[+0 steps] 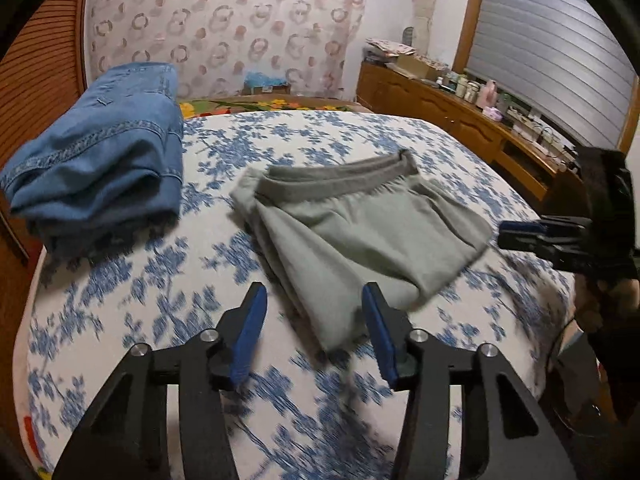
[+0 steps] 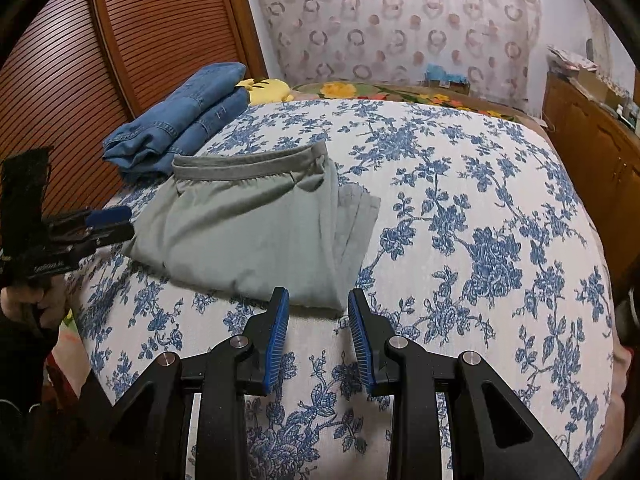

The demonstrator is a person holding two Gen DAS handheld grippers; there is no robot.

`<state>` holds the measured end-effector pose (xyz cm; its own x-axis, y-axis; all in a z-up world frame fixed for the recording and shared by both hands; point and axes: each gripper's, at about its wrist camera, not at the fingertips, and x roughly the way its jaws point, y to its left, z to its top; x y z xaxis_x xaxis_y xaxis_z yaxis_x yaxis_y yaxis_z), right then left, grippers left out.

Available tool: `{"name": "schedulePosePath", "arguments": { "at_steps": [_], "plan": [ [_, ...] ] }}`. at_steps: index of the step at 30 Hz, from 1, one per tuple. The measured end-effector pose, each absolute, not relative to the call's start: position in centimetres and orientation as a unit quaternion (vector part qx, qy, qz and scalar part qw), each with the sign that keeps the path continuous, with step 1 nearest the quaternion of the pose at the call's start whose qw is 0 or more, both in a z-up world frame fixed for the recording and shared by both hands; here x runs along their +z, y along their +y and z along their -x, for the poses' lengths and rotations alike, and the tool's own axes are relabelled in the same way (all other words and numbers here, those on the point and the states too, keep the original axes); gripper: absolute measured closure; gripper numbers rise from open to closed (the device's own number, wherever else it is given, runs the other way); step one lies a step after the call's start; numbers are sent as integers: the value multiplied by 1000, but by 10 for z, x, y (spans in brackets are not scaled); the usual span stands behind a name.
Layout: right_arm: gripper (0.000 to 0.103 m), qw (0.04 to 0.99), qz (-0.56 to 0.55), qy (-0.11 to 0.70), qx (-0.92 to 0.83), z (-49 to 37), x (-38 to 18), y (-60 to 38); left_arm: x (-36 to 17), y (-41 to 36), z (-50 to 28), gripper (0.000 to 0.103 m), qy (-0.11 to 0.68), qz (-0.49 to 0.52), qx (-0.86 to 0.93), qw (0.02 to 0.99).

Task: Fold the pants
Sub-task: 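Move both open tools to the edge of the folded pants, then close both tools on the edge of the folded pants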

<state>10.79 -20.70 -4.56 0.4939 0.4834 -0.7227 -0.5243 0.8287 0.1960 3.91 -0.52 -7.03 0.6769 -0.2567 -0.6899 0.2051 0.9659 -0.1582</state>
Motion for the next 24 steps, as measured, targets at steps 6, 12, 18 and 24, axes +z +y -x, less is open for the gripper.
{"name": "schedulePosePath", "arguments": {
  "at_steps": [6,12,18,24],
  "plan": [
    [72,862,23,413,294,-113,-50,-201,-78,-12,-33,64,391,36,-136,909],
    [72,860,20,419,292,-120,-56,-197,-86,-15,-34,72,401,36,-136,905],
    [78,859,24,418,296,-122,-59,-193,-86,-17,-38,83,398,30,-137,906],
    [95,876,20,394,277,-118,-56,-200,-81,-9,-34,93,381,29,-128,915]
  ]
}}
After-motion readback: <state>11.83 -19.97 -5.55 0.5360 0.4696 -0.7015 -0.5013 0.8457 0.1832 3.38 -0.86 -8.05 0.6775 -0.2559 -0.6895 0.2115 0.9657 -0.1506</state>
